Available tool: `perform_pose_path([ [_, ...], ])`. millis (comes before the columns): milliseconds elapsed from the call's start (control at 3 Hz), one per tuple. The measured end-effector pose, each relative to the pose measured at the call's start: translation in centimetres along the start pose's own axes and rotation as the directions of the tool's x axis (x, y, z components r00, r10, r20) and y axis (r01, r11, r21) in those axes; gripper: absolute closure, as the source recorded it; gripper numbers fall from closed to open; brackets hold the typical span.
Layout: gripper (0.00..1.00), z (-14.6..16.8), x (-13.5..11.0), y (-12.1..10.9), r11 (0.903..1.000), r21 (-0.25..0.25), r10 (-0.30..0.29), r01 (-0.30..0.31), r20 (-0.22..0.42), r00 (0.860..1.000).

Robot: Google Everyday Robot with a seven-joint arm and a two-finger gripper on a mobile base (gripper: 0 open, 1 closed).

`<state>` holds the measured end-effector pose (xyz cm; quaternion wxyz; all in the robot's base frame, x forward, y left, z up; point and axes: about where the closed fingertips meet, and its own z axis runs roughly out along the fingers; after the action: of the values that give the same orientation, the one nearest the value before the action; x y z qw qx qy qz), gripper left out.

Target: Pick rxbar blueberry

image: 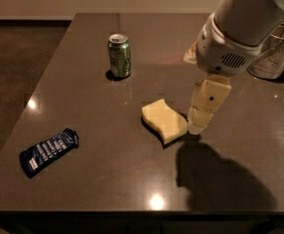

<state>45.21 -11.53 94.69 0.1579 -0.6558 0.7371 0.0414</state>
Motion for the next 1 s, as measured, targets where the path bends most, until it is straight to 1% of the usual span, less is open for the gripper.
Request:
perform_pose_path([
  [333, 0.00, 4.2, -6.0, 1.5, 0.9918, -0.073, -0.101, 0.105, 0.046, 0.994],
  [667, 0.00, 7.1, -9.7, 3.3, 0.9762, -0.119, -0.174, 0.181, 0.069, 0.982],
  [1000, 0.00, 9.8, -13.3, 4.7, 0.9544, -0.170, -0.232, 0.246, 0.095, 0.968],
])
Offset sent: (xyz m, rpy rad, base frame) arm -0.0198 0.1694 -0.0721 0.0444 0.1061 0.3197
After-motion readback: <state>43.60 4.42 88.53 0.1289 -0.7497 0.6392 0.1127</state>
